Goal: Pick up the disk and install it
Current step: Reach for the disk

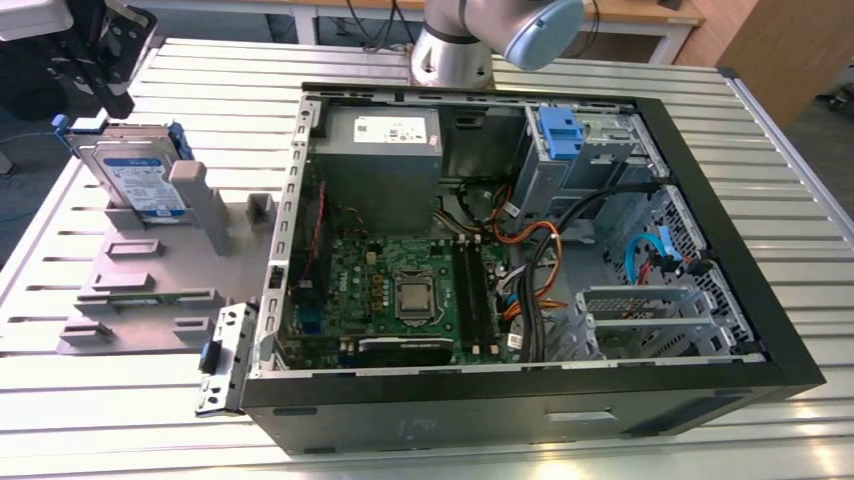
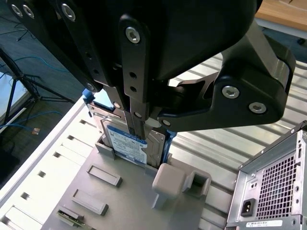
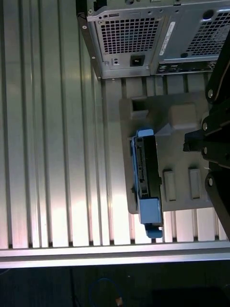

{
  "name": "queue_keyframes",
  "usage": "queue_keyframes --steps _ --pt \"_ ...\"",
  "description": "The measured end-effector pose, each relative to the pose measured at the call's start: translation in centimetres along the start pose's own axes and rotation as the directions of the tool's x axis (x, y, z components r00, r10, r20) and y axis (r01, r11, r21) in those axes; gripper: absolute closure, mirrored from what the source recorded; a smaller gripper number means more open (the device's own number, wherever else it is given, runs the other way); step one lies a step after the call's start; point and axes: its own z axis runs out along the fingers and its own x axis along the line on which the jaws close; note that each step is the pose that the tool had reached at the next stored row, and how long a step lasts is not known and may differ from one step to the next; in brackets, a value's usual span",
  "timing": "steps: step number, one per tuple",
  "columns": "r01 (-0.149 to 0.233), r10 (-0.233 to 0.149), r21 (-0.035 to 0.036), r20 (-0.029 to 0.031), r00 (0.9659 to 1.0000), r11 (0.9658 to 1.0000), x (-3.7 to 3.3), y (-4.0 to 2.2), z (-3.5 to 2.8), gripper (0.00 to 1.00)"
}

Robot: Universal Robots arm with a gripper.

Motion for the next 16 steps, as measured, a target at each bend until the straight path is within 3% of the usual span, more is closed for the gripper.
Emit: queue_keyframes --steps 16 --pt "0.000 0.000 0.0000 0.0000 1.0000 1.0000 0.47 -0.04 -0.01 0.89"
